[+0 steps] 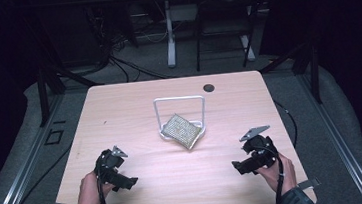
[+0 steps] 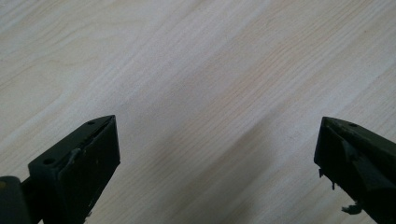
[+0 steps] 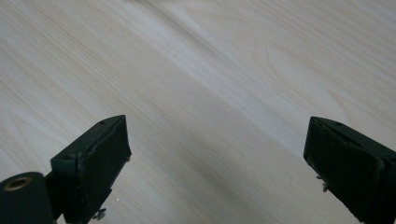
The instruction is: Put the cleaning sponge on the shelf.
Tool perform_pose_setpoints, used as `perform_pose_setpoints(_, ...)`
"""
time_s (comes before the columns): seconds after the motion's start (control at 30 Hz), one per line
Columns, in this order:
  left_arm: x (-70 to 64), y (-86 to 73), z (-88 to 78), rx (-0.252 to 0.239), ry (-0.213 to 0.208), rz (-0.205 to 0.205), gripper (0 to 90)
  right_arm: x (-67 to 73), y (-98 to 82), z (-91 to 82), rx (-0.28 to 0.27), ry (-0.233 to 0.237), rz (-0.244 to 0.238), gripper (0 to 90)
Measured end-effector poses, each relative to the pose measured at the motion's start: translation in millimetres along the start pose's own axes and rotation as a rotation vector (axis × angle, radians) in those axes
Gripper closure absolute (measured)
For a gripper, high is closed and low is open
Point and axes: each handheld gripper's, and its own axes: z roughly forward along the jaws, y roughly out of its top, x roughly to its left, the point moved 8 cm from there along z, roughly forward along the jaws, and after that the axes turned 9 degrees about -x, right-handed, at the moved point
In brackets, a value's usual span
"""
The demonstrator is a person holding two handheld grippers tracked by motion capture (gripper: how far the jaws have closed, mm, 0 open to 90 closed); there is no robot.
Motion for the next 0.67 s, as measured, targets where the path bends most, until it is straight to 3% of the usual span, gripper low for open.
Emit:
perform_pose_setpoints(0.3, -0.6, -0.4, 0.3, 0.002, -0.001, 0.003, 0.3, -12.5, -42.0, 5.5, 0.079, -0.021, 0.045, 6.9)
perform_pose_setpoints(0.67, -0.5, -1.0, 0.3, 0.007, -0.001, 0.008, 0.3, -15.5, -42.6, 7.7, 0.081, -0.039, 0.022, 8.0)
